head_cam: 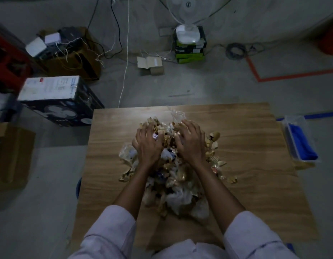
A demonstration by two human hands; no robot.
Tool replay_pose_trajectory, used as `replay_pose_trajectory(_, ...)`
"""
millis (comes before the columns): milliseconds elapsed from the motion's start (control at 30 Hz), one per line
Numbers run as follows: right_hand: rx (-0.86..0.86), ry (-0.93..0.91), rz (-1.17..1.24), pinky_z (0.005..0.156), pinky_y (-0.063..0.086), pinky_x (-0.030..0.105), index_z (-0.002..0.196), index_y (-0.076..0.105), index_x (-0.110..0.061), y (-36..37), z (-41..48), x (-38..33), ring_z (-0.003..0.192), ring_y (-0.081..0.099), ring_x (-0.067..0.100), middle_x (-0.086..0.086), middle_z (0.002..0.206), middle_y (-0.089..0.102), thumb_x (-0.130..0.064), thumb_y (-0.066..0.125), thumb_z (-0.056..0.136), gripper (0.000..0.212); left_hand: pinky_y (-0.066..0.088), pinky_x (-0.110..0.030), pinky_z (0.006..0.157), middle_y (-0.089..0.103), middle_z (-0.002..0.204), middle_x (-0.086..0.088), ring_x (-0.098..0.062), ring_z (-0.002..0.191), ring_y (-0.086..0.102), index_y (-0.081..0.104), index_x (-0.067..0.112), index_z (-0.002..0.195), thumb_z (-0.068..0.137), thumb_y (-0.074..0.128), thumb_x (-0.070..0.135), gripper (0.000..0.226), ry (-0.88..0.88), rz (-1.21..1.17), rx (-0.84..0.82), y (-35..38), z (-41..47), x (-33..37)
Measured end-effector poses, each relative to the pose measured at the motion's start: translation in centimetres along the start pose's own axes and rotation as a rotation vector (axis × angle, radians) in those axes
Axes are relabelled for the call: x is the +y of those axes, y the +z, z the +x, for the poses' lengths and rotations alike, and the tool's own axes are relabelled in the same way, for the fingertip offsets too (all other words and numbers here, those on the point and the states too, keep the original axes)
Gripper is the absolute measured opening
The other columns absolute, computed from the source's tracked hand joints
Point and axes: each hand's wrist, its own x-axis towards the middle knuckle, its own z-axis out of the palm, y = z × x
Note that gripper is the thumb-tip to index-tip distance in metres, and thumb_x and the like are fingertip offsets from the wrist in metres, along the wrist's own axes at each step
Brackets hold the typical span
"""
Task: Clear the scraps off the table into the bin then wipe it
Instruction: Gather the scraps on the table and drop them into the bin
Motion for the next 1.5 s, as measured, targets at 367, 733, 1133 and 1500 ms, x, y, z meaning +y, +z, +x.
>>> replay_pose_trajectory(367, -0.740, 0.218, -0.141, 0.110, 0.022, 0.066, 0.151, 0.019, -0.054, 8.2, 12.4, 4.6, 0.149, 0.006, 0.039, 0.004, 0.167, 0.000, -0.080, 0.057, 0.077, 0.087, 0.022, -0.057, 0.114, 0.022, 0.160, -0.015, -0.037, 0.144, 0.023, 0.026, 0.045, 0.155, 0.094, 0.049, 0.066, 0.068, -0.340, 0.003, -0.117, 5.5, 12.6, -0.3)
replay_pose_trajectory(733, -0.433, 0.036, 0.174, 0.078, 0.051, 0.045, 0.111, 0.063, -0.007, 10.8, 8.4, 3.6, 0.099, 0.056, 0.033, 0.012, 0.110, 0.054, -0.013, 0.057, 0.093, 0.019, 0.043, -0.047, 0.102, 0.045, 0.123, -0.012, -0.026, 0.116, 0.045, 0.053, 0.007, 0.125, 0.107, 0.046, 0.023, 0.024, 0.000, -0.218, -0.099, 7.3, 9.1, 0.1)
replay_pose_trajectory(1133, -0.185, -0.113, 0.380, 0.088, 0.046, 0.036, 0.126, 0.052, -0.010, -0.4, -5.1, -0.3, 0.101, 0.056, 0.027, 0.012, 0.113, 0.060, -0.009, 0.060, 0.071, 0.055, 0.032, -0.034, 0.114, 0.054, 0.142, -0.005, -0.023, 0.134, 0.046, 0.052, 0.013, 0.142, 0.103, 0.050, 0.034, 0.044, 0.267, -0.278, 0.050, 1.3, -7.6, -0.1)
replay_pose_trajectory(1500, -0.449, -0.191, 0.057, 0.121, 0.020, 0.044, 0.152, 0.042, -0.018, -0.1, -9.8, -0.4, 0.151, 0.027, 0.017, -0.002, 0.160, 0.037, -0.036, 0.045, 0.089, 0.066, 0.010, -0.028, 0.126, 0.026, 0.166, -0.002, -0.012, 0.155, 0.015, 0.035, 0.017, 0.157, 0.104, 0.034, 0.055, 0.065, 0.119, -0.239, -0.105, 2.0, -12.0, -4.0)
